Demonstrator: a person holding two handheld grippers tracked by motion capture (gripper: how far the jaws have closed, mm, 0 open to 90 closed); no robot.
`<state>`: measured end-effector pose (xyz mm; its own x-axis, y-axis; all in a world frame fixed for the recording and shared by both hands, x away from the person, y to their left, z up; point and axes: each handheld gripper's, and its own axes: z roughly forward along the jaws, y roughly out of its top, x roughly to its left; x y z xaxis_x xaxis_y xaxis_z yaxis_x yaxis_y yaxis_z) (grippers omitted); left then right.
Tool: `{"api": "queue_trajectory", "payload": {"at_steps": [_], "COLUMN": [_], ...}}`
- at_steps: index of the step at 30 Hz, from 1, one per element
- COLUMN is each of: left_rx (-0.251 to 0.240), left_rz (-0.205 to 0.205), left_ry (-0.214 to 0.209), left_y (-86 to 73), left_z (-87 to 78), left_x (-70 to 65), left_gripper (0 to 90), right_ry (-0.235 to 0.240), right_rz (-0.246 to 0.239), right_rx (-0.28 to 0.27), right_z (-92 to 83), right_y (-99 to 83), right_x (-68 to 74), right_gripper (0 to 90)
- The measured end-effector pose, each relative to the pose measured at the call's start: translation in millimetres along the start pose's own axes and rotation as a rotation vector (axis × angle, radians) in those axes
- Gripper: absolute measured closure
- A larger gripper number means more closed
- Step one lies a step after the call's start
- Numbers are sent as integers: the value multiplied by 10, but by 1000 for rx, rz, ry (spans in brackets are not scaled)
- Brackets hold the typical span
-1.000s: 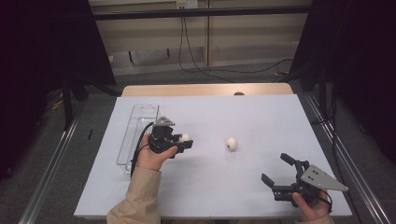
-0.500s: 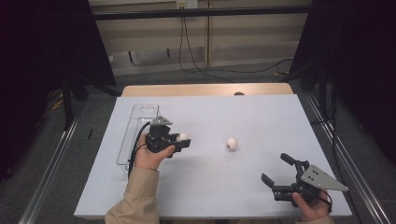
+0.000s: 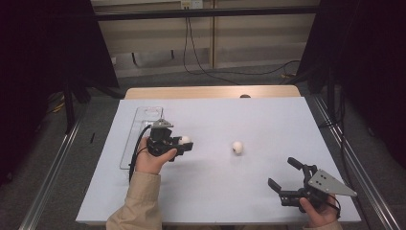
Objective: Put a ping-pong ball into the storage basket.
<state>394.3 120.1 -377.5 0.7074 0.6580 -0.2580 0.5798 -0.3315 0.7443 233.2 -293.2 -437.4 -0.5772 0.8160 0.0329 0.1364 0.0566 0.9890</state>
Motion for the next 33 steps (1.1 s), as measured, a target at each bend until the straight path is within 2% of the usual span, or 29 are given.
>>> {"api": "queue_trajectory", "payload": {"at_steps": [33], "left_rx": [-6], "left_rz": [-18], "left_ry": [21], "left_y": [-19], "left_z": [-74], "left_x": [89], "left_gripper": [510], "right_ry": [1], "right_rz": [1], "right_rx": [1], "right_z": [-2], "right_y": [0], "right_x": [-1], "right_gripper": [24]}}
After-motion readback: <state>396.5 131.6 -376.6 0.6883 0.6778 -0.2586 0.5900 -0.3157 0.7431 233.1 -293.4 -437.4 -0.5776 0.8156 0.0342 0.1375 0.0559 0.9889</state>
